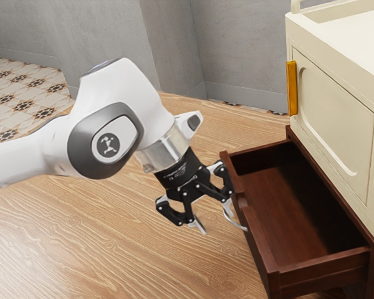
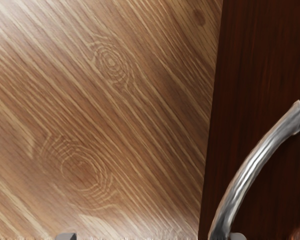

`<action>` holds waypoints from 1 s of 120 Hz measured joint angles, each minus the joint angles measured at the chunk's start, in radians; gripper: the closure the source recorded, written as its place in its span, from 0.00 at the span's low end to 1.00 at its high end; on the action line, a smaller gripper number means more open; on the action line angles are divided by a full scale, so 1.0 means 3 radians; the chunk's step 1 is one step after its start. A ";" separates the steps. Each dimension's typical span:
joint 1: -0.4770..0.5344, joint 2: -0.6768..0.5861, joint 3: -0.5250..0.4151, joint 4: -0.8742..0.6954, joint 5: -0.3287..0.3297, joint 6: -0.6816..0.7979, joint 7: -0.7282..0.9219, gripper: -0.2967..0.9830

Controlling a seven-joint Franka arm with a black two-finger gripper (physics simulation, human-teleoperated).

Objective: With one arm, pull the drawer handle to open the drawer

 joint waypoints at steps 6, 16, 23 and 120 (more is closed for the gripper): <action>0.0003 -0.0013 0.0000 -0.0001 0.0002 -0.0032 -0.0006 0.49; 0.0028 -0.0047 0.0000 -0.0014 0.0005 -0.0086 -0.0015 0.49; 0.0044 -0.0067 -0.0001 -0.0019 0.0006 -0.0126 -0.0020 0.49; 0.0081 -0.0336 0.0114 0.0321 0.0289 -0.0573 -0.0057 0.46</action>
